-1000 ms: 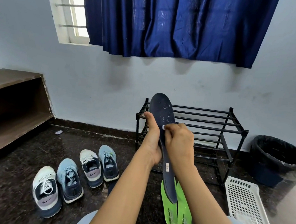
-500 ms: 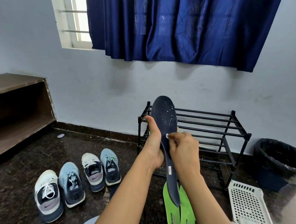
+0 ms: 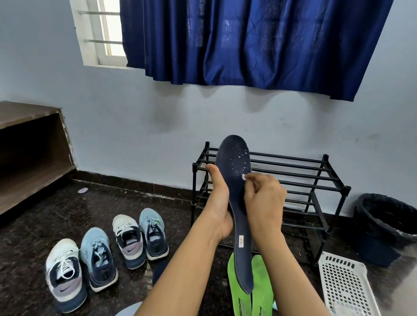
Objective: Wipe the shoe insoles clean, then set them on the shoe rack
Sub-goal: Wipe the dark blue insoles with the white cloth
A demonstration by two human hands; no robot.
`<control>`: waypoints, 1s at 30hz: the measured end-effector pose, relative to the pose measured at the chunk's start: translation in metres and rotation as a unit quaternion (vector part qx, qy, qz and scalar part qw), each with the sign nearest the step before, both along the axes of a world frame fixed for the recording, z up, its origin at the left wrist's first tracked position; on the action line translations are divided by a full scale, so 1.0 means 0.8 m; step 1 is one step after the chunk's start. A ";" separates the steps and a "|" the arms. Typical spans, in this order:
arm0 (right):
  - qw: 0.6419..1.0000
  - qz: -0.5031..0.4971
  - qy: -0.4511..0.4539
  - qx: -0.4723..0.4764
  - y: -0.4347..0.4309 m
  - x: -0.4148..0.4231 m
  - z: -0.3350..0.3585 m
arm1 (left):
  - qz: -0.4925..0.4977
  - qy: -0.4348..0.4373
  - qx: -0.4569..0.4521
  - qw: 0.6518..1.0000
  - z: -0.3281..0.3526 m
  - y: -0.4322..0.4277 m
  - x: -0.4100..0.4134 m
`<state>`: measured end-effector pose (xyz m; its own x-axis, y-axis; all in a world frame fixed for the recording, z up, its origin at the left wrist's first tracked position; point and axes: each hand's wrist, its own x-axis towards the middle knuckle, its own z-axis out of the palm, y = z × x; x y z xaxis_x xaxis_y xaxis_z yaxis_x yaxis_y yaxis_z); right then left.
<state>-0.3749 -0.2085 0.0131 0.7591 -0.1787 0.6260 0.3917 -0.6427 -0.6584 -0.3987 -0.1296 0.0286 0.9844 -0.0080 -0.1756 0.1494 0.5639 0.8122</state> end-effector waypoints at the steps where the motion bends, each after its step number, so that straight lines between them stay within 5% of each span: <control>1: 1.000 0.000 0.009 0.007 -0.001 -0.001 0.000 | -0.001 0.002 0.002 1.000 0.000 -0.001 0.000; 6: 0.997 0.068 0.014 -0.035 0.008 -0.014 -0.006 | 0.016 0.007 0.007 1.000 -0.001 0.005 0.003; 11: 0.999 0.004 0.025 0.021 -0.009 0.005 0.004 | -0.008 0.012 0.013 1.000 0.002 -0.003 -0.002; 30: 0.999 0.000 0.031 -0.008 -0.004 -0.002 0.008 | 0.001 0.012 0.014 1.000 -0.001 -0.010 0.002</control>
<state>-0.3765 -0.2121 0.0192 0.7967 -0.1688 0.5804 0.3510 -0.6525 -0.6716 -0.3970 -0.1377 0.0274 0.9798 -0.0017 -0.1998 0.1689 0.5411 0.8239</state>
